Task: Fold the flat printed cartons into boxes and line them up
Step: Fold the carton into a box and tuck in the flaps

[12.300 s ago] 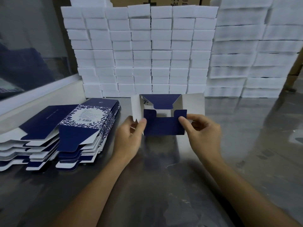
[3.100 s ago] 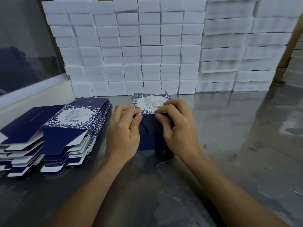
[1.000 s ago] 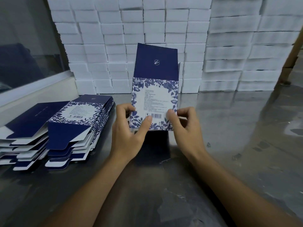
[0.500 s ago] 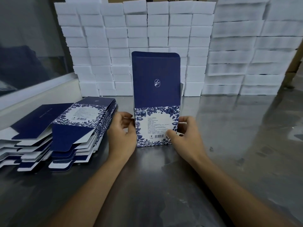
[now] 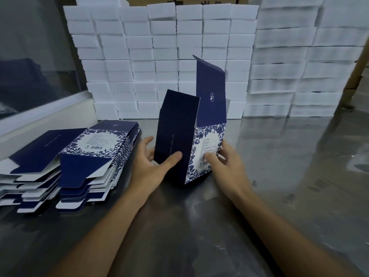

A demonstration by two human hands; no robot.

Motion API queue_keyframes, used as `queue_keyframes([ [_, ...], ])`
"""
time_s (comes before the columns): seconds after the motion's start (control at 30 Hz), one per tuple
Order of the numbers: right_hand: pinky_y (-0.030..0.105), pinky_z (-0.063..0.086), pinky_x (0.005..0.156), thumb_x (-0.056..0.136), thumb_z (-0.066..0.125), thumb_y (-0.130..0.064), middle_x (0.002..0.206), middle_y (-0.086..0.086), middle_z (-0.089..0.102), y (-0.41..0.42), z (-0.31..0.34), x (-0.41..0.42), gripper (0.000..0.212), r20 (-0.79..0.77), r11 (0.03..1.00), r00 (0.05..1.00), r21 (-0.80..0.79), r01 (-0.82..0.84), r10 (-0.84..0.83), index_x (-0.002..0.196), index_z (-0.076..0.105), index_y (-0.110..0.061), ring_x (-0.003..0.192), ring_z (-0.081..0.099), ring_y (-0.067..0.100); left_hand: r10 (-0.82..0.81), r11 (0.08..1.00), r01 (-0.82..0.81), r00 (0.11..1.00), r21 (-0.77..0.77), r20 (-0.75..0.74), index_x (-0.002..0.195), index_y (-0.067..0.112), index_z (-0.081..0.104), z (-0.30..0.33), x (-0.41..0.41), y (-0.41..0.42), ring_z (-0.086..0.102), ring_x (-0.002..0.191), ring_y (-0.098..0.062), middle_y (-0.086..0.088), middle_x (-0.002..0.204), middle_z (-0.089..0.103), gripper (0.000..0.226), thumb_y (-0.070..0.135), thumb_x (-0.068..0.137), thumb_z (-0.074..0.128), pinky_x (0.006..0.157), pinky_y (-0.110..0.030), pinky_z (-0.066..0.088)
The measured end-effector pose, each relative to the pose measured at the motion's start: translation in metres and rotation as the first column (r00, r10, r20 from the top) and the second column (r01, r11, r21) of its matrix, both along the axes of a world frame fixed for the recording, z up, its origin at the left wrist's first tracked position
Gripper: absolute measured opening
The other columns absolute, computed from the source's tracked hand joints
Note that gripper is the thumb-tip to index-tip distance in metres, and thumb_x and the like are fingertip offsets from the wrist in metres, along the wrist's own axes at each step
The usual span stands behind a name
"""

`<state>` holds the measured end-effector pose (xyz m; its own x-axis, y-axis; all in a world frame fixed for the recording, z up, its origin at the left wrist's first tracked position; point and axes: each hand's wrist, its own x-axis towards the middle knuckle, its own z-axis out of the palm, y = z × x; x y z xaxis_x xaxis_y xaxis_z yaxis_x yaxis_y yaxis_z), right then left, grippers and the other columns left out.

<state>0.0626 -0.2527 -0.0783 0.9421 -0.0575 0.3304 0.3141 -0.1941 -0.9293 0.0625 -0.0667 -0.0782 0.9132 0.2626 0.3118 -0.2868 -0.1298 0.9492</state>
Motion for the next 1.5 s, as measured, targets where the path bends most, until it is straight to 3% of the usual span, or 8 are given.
queue_keyframes([
  [0.13, 0.034, 0.053, 0.097, 0.094, 0.053, -0.014, 0.116, -0.016, 0.071, 0.001, -0.001, 0.001, 0.038, 0.010, 1.000, 1.000, 0.010, -0.019, 0.019, 0.127, 0.060, -0.031, 0.108, 0.066, 0.005, -0.013, 0.999, 0.011, 0.998, 0.031, 0.057, 0.105, 0.036, 0.052, 0.001, -0.002, -0.003, 0.065, 0.085, 0.008, 0.011, 0.107, 0.065, 0.067, 0.049, 0.047, 0.083, 0.069, -0.007, 0.048],
  [0.37, 0.007, 0.047, 0.060, 0.098, 0.056, -0.020, 0.111, -0.011, 0.061, -0.002, -0.002, 0.004, 0.022, -0.058, 0.998, 0.996, 0.008, 0.066, -0.065, 0.119, 0.058, -0.025, 0.087, 0.063, -0.007, 0.045, 0.996, -0.047, 0.999, 0.070, 0.029, 0.093, 0.026, 0.057, -0.001, -0.002, 0.000, 0.067, 0.098, -0.010, 0.011, 0.098, 0.070, 0.062, 0.063, 0.051, 0.081, 0.090, -0.038, 0.055],
  [0.57, 0.030, 0.060, 0.075, 0.103, 0.039, -0.045, 0.101, -0.008, 0.074, 0.002, 0.006, 0.000, 0.036, -0.157, 0.986, 0.988, 0.163, 0.023, 0.003, 0.097, 0.072, -0.031, 0.097, 0.070, 0.013, -0.096, 0.990, 0.098, 0.995, 0.104, -0.028, 0.097, 0.008, 0.066, 0.004, -0.006, 0.003, 0.054, 0.126, -0.016, -0.002, 0.123, 0.066, 0.075, 0.067, 0.052, 0.080, 0.109, -0.049, 0.040],
  [0.7, 0.023, 0.047, 0.078, 0.083, 0.029, -0.078, 0.093, -0.032, 0.072, -0.001, 0.010, 0.000, 0.042, -0.156, 0.959, 0.983, 0.279, -0.049, 0.096, 0.081, 0.069, -0.065, 0.089, 0.068, -0.010, -0.192, 0.975, 0.198, 0.979, 0.101, -0.060, 0.057, 0.021, 0.059, 0.007, -0.008, 0.002, 0.024, 0.145, 0.000, -0.004, 0.145, 0.051, 0.040, 0.046, 0.052, 0.090, 0.115, -0.037, 0.021],
  [0.83, 0.023, 0.047, 0.082, 0.074, 0.046, -0.085, 0.104, -0.028, 0.072, -0.002, 0.010, 0.002, 0.053, -0.131, 0.949, 0.984, 0.307, -0.072, 0.117, 0.105, 0.068, -0.048, 0.096, 0.068, -0.008, -0.263, 0.952, 0.266, 0.964, 0.153, -0.042, 0.057, 0.015, 0.057, 0.006, -0.011, 0.000, 0.037, 0.139, -0.008, -0.001, 0.137, 0.054, 0.045, 0.040, 0.051, 0.095, 0.113, -0.049, 0.033],
  [1.07, 0.012, 0.051, 0.062, 0.071, 0.061, -0.082, 0.103, -0.022, 0.072, 0.000, 0.013, -0.002, 0.061, -0.136, 0.948, 0.988, 0.318, -0.020, 0.067, 0.113, 0.062, -0.038, 0.089, 0.067, -0.010, -0.025, 0.940, -0.015, 0.993, 0.341, 0.114, 0.069, 0.014, 0.055, 0.000, -0.007, -0.004, 0.036, 0.133, 0.000, 0.013, 0.129, 0.045, 0.051, 0.038, 0.050, 0.096, 0.104, -0.045, 0.044],
  [1.33, 0.029, 0.052, 0.080, 0.072, 0.065, -0.070, 0.109, -0.002, 0.064, 0.003, 0.013, -0.003, 0.053, -0.081, 0.956, 0.996, 0.287, 0.066, -0.044, 0.106, 0.054, -0.030, 0.095, 0.065, 0.012, 0.063, 0.843, -0.260, 0.917, 0.470, 0.394, 0.073, 0.018, 0.049, 0.003, -0.004, 0.002, 0.041, 0.126, -0.005, 0.006, 0.132, 0.039, 0.058, 0.056, 0.046, 0.084, 0.094, -0.002, 0.028],
  [1.5, 0.012, 0.048, 0.079, 0.089, 0.069, -0.038, 0.128, -0.015, 0.040, -0.005, 0.019, -0.005, 0.045, 0.291, 0.975, 0.936, 0.152, 0.160, -0.199, 0.120, 0.042, -0.055, 0.104, 0.056, -0.004, 0.039, 0.803, -0.273, 0.911, 0.529, 0.411, 0.074, 0.015, 0.050, 0.005, -0.006, 0.002, 0.040, 0.126, -0.007, 0.002, 0.135, 0.039, 0.057, 0.051, 0.047, 0.085, 0.098, -0.009, 0.031],
])
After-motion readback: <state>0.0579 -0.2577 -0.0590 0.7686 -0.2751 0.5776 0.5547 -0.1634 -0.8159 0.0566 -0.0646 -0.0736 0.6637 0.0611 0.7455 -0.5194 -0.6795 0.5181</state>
